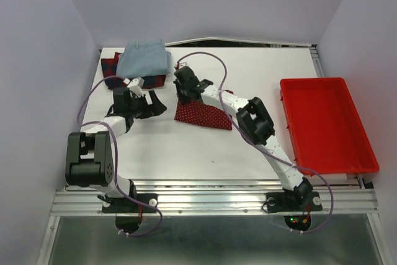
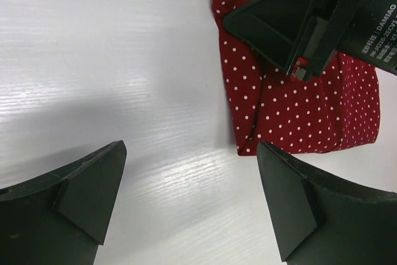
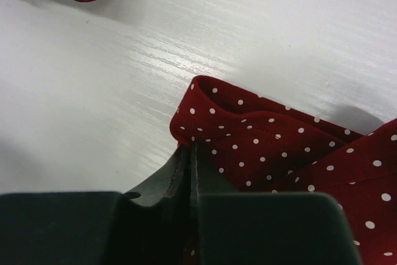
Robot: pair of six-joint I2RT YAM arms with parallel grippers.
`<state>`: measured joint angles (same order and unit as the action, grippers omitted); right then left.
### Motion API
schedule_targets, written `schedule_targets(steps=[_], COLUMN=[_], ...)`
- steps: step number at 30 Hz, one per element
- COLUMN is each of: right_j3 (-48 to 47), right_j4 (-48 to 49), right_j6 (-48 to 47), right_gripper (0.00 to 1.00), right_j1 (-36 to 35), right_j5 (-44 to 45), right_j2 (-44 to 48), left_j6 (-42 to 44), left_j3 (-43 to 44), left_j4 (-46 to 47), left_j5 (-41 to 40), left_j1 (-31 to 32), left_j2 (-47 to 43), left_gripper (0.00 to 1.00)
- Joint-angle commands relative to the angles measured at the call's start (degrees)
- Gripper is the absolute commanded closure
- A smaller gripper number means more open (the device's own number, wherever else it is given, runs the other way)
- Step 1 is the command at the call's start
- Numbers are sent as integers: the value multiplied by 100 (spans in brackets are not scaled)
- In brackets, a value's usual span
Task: Fold and stack the skirts
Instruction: Fold the skirt, then neatly place the folded skirt to the corner
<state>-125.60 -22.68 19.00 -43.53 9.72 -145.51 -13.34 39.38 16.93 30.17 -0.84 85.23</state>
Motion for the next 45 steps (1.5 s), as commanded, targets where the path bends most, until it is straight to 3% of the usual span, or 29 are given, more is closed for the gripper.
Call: schedule_targets(steps=[1,8,20,31,37,45], right_j3=[-87,-105,-8,18,-87,-114], right_j4=[-114,-114,-105,-114,-114,-97], right_j6=[94,376,639,885,903,982], right_gripper=[99,99,99,99,99,99], right_j1=[-15,-15,-15,98,99,152], right_j5=[-66,-514,-682,-778,-690,-620], right_j2=[-13,602,893,1034,990,972], left_j6=[113,-379,-1450,-2224,-2831,-3156], left_j3=[-53,53,106,342,369,439], left_j4=[179,934,2050,2999,3484,3659], left_j5=[252,945,1254,1008,973,1061], left_j1=[329,567,1007,1226,1341,1402], left_j2=[72,634,1558,2190,2630,2981], left_gripper=[1,1,1,1,12,17])
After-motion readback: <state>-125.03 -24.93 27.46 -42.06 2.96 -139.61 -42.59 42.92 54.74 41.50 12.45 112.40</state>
